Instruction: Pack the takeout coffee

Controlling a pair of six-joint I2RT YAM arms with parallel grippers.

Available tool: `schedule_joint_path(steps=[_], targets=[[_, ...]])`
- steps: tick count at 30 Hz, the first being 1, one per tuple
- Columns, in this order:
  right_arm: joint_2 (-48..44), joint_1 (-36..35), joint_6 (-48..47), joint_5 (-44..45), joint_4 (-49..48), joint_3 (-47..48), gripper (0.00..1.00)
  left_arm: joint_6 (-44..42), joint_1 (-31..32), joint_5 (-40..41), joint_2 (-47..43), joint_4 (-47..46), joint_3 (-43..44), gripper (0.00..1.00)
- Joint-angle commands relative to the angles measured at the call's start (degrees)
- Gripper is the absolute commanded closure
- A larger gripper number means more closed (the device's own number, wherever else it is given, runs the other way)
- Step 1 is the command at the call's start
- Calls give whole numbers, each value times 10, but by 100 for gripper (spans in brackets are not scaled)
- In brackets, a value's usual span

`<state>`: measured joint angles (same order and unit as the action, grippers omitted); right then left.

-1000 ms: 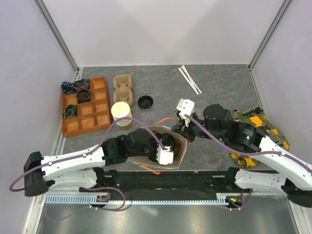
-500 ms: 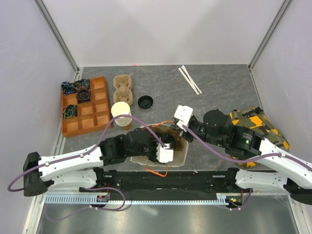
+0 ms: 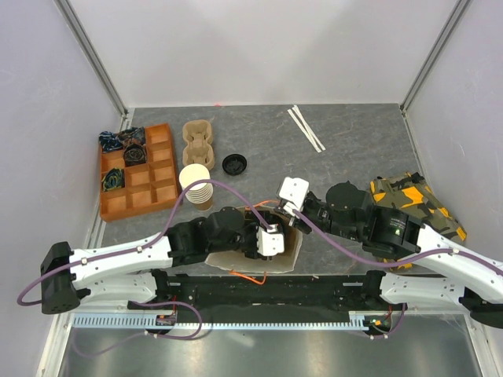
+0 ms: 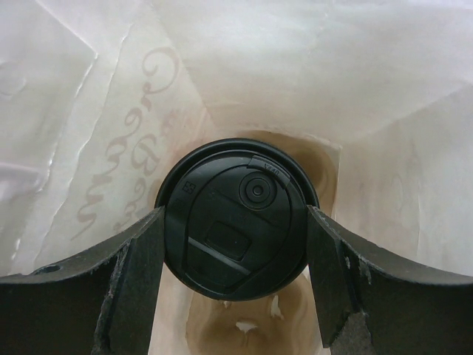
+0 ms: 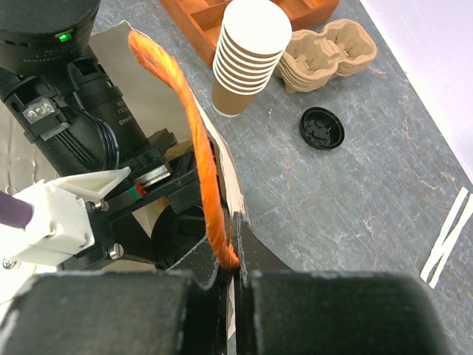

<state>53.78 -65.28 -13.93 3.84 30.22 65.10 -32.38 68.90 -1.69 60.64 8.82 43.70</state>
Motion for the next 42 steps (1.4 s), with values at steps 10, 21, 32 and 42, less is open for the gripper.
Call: schedule_joint_path(steps=[10, 21, 32, 42], targets=[[-19, -18, -15, 0, -43, -8, 100, 21, 21, -11, 38, -47, -11, 81], [-15, -20, 8, -8, -31, -8, 100, 18, 21, 26, 36, -64, -8, 82], [-7, -17, 24, -3, -26, -1, 100, -7, 21, 21, 28, -86, -12, 84], [-2, -13, 34, -10, -20, 7, 100, -11, 21, 37, 67, -79, -13, 87]])
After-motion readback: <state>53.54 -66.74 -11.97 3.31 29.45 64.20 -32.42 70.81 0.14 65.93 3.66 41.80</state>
